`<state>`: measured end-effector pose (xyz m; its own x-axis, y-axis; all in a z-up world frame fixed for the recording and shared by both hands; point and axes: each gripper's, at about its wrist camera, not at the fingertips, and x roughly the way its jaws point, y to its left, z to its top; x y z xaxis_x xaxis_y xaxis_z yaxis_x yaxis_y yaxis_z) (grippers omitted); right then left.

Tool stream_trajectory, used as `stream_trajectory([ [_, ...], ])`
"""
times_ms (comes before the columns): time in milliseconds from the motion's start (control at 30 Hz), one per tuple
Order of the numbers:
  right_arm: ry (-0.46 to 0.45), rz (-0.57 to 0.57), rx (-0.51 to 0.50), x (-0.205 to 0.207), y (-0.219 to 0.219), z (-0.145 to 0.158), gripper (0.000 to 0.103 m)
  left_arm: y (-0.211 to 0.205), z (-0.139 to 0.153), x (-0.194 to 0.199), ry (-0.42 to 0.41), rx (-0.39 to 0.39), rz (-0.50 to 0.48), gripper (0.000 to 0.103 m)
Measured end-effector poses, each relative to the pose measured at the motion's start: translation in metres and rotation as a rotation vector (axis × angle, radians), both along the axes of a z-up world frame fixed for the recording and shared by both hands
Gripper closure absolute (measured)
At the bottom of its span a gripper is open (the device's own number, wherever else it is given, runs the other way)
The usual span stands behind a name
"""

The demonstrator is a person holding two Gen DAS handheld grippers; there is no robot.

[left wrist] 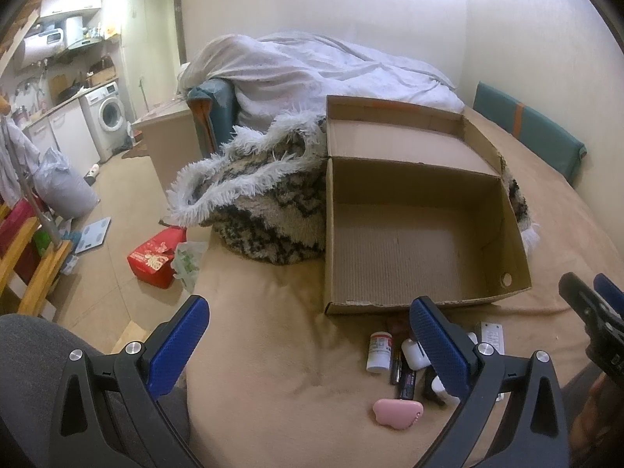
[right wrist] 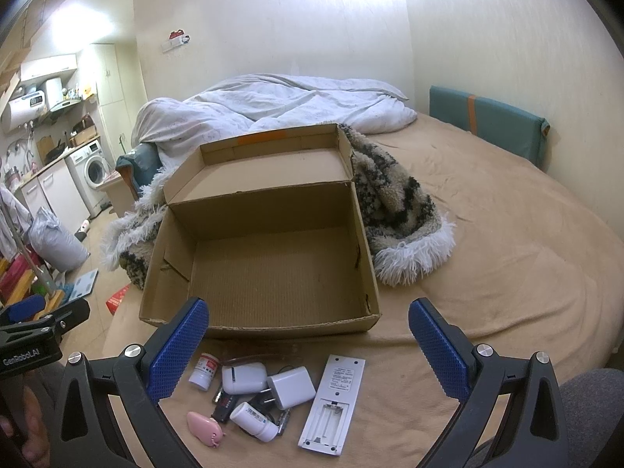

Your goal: Organize rigid objects

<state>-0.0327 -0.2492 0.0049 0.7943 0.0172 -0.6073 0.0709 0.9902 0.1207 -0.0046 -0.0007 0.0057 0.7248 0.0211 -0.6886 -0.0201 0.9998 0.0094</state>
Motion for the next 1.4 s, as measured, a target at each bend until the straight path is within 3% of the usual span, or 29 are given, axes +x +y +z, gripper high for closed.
stream_trajectory([
  [1400, 0.013, 0.006, 0.015, 0.0015, -0.0001, -0.0022, 0.000, -0.0014, -0.0016, -0.0027, 0.004, 0.010, -0.003, 0.000],
])
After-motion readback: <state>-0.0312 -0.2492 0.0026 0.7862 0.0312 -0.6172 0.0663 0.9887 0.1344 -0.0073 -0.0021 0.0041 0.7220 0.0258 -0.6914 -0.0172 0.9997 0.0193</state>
